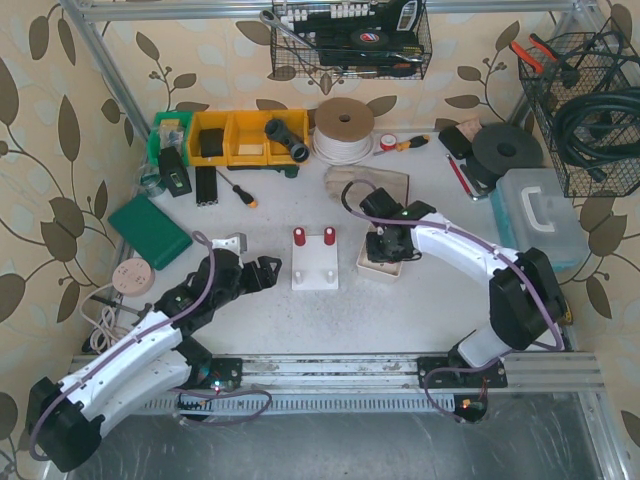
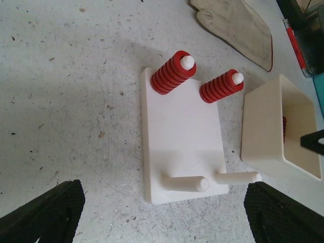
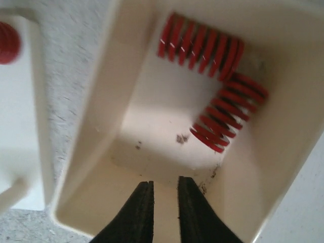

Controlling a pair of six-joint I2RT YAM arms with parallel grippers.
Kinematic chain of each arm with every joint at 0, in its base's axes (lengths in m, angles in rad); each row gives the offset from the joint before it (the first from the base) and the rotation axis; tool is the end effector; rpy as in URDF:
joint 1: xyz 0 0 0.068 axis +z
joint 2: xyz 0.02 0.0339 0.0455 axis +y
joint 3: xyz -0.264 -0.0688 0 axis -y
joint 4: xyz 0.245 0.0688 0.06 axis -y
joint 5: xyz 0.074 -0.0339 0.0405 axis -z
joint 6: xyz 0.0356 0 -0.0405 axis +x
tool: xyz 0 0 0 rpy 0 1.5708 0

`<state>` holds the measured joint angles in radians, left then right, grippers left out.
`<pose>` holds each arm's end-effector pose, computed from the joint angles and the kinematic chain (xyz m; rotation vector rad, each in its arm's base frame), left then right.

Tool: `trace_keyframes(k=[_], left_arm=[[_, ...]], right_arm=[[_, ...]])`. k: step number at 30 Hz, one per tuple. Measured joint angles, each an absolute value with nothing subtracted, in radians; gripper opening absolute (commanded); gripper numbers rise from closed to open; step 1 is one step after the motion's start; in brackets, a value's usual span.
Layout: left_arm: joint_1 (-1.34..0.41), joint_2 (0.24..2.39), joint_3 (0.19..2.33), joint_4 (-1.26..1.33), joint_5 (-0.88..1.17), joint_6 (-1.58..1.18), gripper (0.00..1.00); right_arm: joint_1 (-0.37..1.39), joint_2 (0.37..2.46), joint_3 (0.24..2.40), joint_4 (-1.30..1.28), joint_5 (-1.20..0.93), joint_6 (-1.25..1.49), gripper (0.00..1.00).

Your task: Install the large spring

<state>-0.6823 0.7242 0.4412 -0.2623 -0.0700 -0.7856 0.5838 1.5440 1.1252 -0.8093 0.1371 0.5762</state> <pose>0.1319 -0.1039 0.2208 -0.1583 2.2139 -0.7791 0.2512 0.1601 0.2297 0.0225 2.7791 0.1039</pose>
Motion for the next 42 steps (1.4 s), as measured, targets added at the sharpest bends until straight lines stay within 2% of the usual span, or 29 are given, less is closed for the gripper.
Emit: trace_keyframes(k=[6,16,20,23,42], left_arm=[[-0.682,0.685,0.441,-0.263,-0.072,-0.786,0.89],[-0.682,0.651,0.437,-0.265,-0.077,-0.786,0.89],[-0.682,0.645,0.437,-0.265,-0.077,-0.786,0.9],[-0.682,0.639,0.436,-0.265,-0.077,-0.786,0.89],[-0.682,0.617,0.407,-0.261,-0.078,-0.786,0.9]], right_arm=[[0.539,1.544,1.04,-0.787,0.123,0.602,0.14],[0.445,1.523,1.001,-0.78,0.163,0.59,0.2],[0.44,1.543,1.014,-0.789,0.187,0.575,0.36],[0.44,1.551,1.015,-0.789,0.191,0.574,0.41],[0.438,1.768,1.083,-0.729,0.188,0.69,0.4]])
